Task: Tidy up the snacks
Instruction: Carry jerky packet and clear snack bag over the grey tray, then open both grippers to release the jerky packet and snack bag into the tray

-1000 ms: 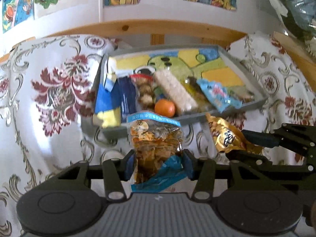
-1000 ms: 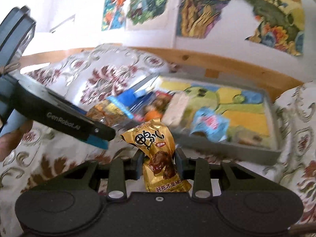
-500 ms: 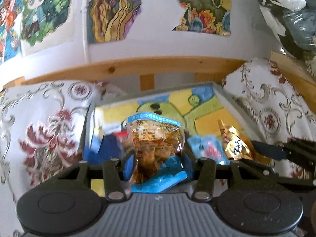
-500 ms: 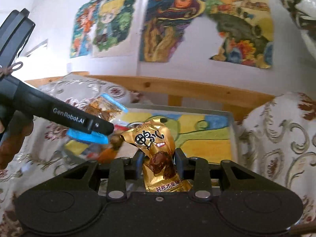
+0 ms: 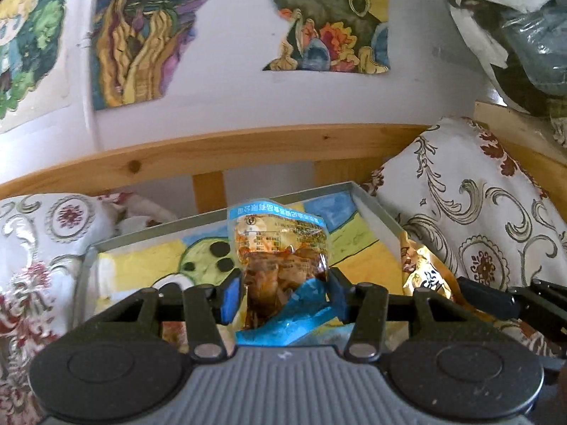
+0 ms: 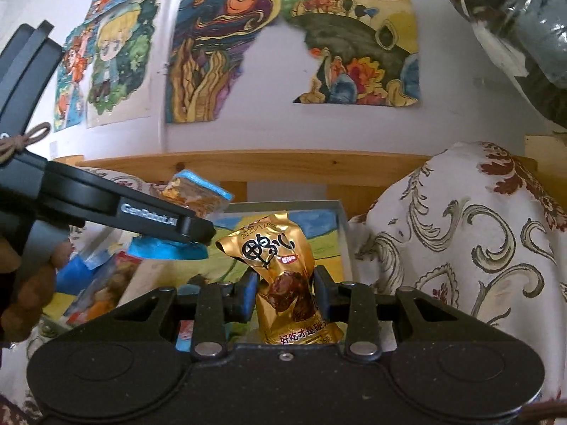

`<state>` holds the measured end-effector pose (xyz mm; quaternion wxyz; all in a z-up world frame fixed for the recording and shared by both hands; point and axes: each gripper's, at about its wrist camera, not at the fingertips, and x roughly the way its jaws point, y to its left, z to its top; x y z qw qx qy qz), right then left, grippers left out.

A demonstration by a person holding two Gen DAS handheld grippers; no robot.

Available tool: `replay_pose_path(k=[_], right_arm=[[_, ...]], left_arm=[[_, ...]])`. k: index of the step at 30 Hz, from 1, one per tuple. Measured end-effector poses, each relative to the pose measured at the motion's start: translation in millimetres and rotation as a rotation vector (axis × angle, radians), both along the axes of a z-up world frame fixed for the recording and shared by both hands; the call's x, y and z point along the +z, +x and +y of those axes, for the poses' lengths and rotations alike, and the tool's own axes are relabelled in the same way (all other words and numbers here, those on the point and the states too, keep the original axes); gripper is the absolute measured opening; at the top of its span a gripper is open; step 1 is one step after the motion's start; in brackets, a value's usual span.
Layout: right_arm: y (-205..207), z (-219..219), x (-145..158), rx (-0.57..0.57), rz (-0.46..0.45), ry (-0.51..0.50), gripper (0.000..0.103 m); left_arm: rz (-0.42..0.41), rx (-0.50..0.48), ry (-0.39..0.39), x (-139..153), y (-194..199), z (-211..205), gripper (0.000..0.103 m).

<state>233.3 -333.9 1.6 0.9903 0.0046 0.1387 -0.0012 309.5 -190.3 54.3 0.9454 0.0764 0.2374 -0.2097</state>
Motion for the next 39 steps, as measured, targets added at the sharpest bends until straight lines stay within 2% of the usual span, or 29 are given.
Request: replay_pose_path(k=[6,21,28,39], right_arm=[[8,-9,-10,-0.022,0.024,0.036,0.035],[19,-17,-21,-0.043,0.055,0.126,0.036],[20,-19,-23,-0.053,0.064,0.132,0.036],[20,-19,-22,-0.061,0.068,0.138,0.044]], left_arm=[[0.039,0.000,-0.032,-12,19,-12,0.055],[0.123,0.015,-0.027,-39,43,-21,0.056],[0.121,0.014,-0.024,-43,44,-21,0.058],[0.121,0.030,-0.026,-45,45,-21,0.064]])
